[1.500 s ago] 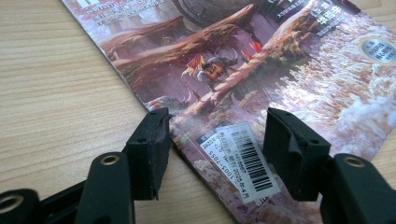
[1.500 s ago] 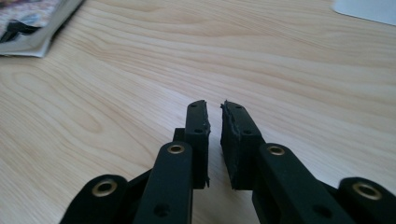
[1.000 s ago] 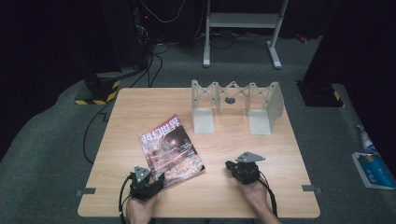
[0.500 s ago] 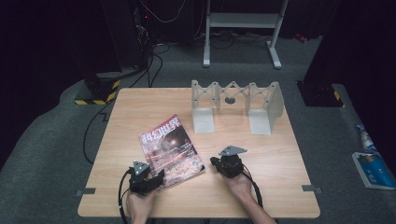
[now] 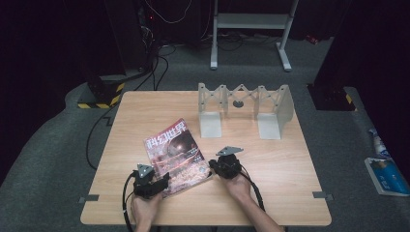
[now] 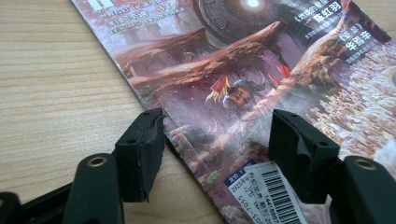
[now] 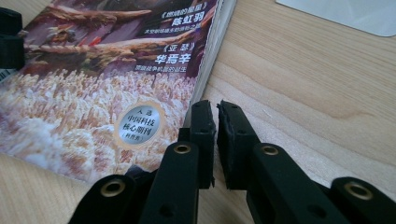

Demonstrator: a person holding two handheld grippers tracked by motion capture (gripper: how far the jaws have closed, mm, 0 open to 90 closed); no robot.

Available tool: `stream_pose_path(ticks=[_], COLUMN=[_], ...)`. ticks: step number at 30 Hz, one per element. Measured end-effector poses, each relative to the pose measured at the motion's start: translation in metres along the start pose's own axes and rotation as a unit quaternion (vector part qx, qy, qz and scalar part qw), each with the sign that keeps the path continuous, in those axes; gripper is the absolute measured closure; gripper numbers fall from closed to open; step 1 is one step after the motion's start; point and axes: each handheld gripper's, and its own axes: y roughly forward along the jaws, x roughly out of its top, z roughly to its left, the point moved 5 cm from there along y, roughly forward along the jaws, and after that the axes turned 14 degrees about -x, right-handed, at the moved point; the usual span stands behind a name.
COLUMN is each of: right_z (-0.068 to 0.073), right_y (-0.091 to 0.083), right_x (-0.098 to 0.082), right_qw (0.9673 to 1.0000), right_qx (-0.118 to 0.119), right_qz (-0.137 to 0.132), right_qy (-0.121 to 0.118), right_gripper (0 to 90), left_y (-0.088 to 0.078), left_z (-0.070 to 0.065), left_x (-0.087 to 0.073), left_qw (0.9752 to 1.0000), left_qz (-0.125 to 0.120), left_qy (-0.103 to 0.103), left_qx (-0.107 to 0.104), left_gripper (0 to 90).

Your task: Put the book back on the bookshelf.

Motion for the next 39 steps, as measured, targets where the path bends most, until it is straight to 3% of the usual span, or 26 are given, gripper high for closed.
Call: stream_pose_path(ticks=[4, 7, 12, 15, 21, 32, 39], right_z=[0.001, 0.005, 0.005, 0.008, 0.011, 0.018, 0.021], right_y=[0.002, 0.002, 0.002, 0.000, -0.003, -0.009, -0.013], right_x=[0.002, 0.002, 0.002, 0.002, -0.001, -0.007, -0.011], right_qw=[1.0000, 0.9999, 1.0000, 0.9999, 0.9999, 0.9991, 0.9991], right_qx=[0.002, -0.001, 0.002, -0.008, -0.007, -0.014, -0.014], right_qz=[0.001, 0.001, 0.005, 0.009, 0.007, -0.001, -0.003], right_qy=[0.002, -0.011, -0.001, -0.009, -0.012, -0.039, -0.040], right_gripper=[83.2, 83.7, 84.3, 85.7, 86.3, 88.6, 89.4], left_y=[0.000, 0.000, 0.000, -0.001, -0.002, -0.006, -0.008], left_z=[0.000, -0.001, -0.001, -0.002, -0.003, -0.006, -0.009], left_x=[0.000, -0.001, -0.001, -0.003, -0.004, -0.008, -0.010], left_qw=[1.0000, 1.0000, 1.0000, 0.9999, 0.9999, 0.9999, 0.9999], left_qz=[0.001, 0.000, -0.001, -0.003, -0.004, -0.004, -0.002], left_qy=[0.004, 0.007, 0.007, 0.009, 0.007, 0.002, -0.001], left_qx=[0.001, 0.003, 0.006, 0.008, 0.009, 0.013, 0.016], left_gripper=[36.2, 36.3, 36.7, 37.2, 38.2, 40.1, 40.7])
